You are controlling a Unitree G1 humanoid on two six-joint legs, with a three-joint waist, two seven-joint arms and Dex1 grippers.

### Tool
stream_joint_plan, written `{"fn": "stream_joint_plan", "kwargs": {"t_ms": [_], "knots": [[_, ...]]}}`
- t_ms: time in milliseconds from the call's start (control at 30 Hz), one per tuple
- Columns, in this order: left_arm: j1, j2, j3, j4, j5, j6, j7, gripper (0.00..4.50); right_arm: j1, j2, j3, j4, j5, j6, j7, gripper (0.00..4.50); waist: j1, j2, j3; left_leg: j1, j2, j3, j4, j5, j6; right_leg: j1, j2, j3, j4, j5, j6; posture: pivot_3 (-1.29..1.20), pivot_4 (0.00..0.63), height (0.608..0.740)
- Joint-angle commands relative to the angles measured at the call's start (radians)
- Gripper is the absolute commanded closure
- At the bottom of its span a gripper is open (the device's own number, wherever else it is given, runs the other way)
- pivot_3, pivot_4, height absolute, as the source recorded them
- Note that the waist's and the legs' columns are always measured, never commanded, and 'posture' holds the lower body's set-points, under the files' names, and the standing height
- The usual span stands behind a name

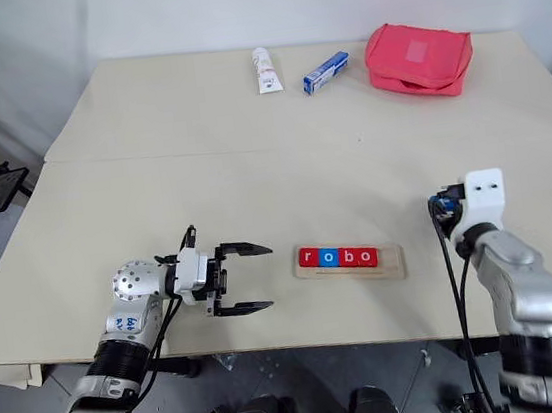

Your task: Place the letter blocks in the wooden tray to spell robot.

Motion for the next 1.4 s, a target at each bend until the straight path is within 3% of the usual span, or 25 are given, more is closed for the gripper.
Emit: {"fn": "stream_joint_plan", "kwargs": {"t_ms": [33, 200, 500, 767, 800, 867, 1067, 1267, 1400], "knots": [[-0.008, -0.001, 0.008, -0.005, -0.024, -0.011, -0.017, 0.00, 0.079, 0.025, -0.047, -0.219, 0.052, 0.107, -0.047, 3.02, -0.001, 0.000, 0.000, 0.000, 0.000, 0.001, 0.000, 0.000, 0.000, 0.000, 0.000, 0.001, 0.000, 0.000, 0.000, 0.00, 0.150, 0.740], [-0.027, -0.012, 0.003, 0.013, -0.022, -0.010, -0.031, 0.00, 0.216, 0.077, -0.083, -0.350, 0.088, 0.166, -0.073, 3.02, 0.002, 0.000, 0.000, 0.001, -0.001, 0.001, 0.000, 0.000, 0.000, 0.001, 0.000, 0.002, 0.000, 0.000, 0.000, 0.00, 0.150, 0.740], [-0.033, -0.011, 0.007, 0.013, -0.023, -0.004, -0.046, 0.00, 0.267, 0.099, -0.082, -0.346, 0.093, 0.136, -0.073, 3.02, -0.001, 0.000, 0.000, 0.002, -0.001, 0.002, 0.000, 0.000, 0.000, 0.001, 0.000, 0.003, 0.000, 0.000, 0.000, 0.00, 0.150, 0.740], [-0.031, -0.008, 0.009, 0.008, -0.022, -0.002, -0.044, 0.00, 0.306, 0.076, -0.089, -0.326, 0.091, 0.087, -0.041, 0.23, 0.000, 0.000, 0.000, 0.002, -0.001, 0.002, 0.000, 0.000, 0.000, 0.001, 0.000, 0.003, 0.000, 0.000, 0.000, 0.00, 0.150, 0.740], [-0.031, -0.008, 0.009, 0.008, -0.022, -0.003, -0.044, 0.00, 0.309, 0.071, -0.090, -0.325, 0.090, 0.085, -0.036, 0.02, 0.000, 0.000, 0.000, 0.002, -0.001, 0.002, 0.000, 0.000, 0.000, 0.001, 0.000, 0.003, 0.000, 0.000, 0.000, 0.00, 0.150, 0.740], [-0.030, -0.009, 0.010, 0.007, -0.022, -0.003, -0.042, 0.00, 0.318, 0.052, -0.096, -0.330, 0.100, 0.083, -0.011, 0.02, 0.000, 0.000, 0.000, 0.002, -0.001, 0.002, 0.000, 0.000, 0.000, 0.001, 0.000, 0.003, 0.000, 0.000, 0.000, 0.00, 0.150, 0.740], [-0.025, -0.012, 0.008, 0.005, -0.021, -0.006, -0.038, 0.00, 0.386, -0.249, -0.087, -0.329, 0.123, 0.046, 0.292, 0.02, 0.001, 0.000, 0.000, 0.002, -0.001, 0.002, 0.000, 0.000, 0.001, 0.002, 0.000, 0.004, -0.001, 0.000, 0.000, 0.00, 0.150, 0.740], [-0.023, -0.019, 0.008, 0.008, -0.018, -0.013, -0.032, 0.00, 0.352, -0.580, -0.032, -0.110, 0.062, -0.116, 0.622, 0.02, 0.002, -0.001, 0.001, 0.002, -0.001, 0.003, 0.001, 0.000, 0.001, 0.004, 0.000, 0.003, -0.005, 0.000, 0.000, 0.00, 0.150, 0.740], [-0.012, -0.017, 0.009, -0.003, -0.017, -0.014, -0.025, 0.00, 0.250, -0.684, 0.083, 0.076, -0.010, -0.275, 0.767, 0.02, 0.001, -0.001, 0.001, 0.002, 0.000, 0.003, 0.001, 0.000, 0.001, 0.004, 0.000, 0.001, -0.005, 0.000, 0.000, 0.00, 0.150, 0.740]]}}
